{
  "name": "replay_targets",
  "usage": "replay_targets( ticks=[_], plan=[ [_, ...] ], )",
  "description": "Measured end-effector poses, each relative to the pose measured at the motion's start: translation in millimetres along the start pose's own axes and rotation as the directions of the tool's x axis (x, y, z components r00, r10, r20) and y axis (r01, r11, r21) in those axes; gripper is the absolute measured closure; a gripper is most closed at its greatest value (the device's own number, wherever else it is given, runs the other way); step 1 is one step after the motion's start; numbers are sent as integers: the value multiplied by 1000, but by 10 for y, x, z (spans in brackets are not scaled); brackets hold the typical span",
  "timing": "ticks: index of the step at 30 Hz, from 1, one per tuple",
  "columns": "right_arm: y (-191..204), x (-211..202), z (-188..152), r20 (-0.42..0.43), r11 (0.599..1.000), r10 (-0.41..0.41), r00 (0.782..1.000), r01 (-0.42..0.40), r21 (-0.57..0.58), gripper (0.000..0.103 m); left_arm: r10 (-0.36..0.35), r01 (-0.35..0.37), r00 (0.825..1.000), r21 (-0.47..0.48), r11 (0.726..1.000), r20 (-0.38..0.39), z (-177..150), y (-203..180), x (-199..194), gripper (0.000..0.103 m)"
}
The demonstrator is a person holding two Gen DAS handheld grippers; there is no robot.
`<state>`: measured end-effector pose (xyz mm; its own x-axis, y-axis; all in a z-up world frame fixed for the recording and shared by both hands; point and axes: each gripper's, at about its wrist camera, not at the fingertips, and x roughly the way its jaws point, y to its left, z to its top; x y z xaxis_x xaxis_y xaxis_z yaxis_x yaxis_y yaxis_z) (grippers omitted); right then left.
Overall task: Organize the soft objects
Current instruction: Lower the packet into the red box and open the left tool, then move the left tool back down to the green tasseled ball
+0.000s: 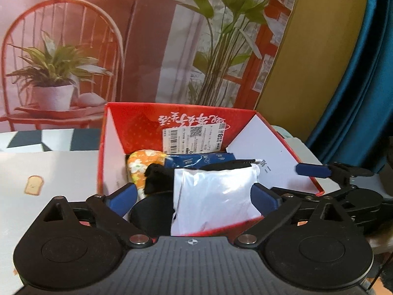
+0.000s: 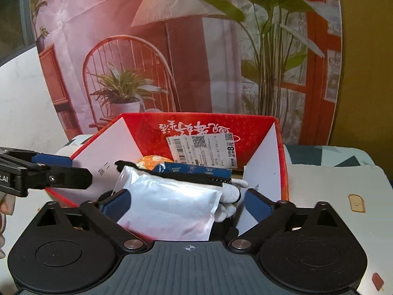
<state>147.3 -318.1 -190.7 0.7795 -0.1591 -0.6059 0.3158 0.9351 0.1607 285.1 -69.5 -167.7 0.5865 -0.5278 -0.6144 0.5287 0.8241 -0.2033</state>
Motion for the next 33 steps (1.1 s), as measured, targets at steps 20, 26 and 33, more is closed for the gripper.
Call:
replay_targets(
  ticks=[20, 26, 33],
  plan=[
    [125, -577, -420, 100, 998, -37, 994, 42, -48, 0, 130, -130, 989, 2, 991, 70, -527, -52, -610, 0],
    [164, -659, -586, 109, 998, -22, 994, 27, -48, 0, 156, -155, 984, -11, 988, 84, -685, -64, -739, 0],
    [193, -676, -800, 99, 999, -16, 995, 20, -38, 0, 171, -171, 983, -3, 985, 74, -930, -84, -803, 0]
  ],
)
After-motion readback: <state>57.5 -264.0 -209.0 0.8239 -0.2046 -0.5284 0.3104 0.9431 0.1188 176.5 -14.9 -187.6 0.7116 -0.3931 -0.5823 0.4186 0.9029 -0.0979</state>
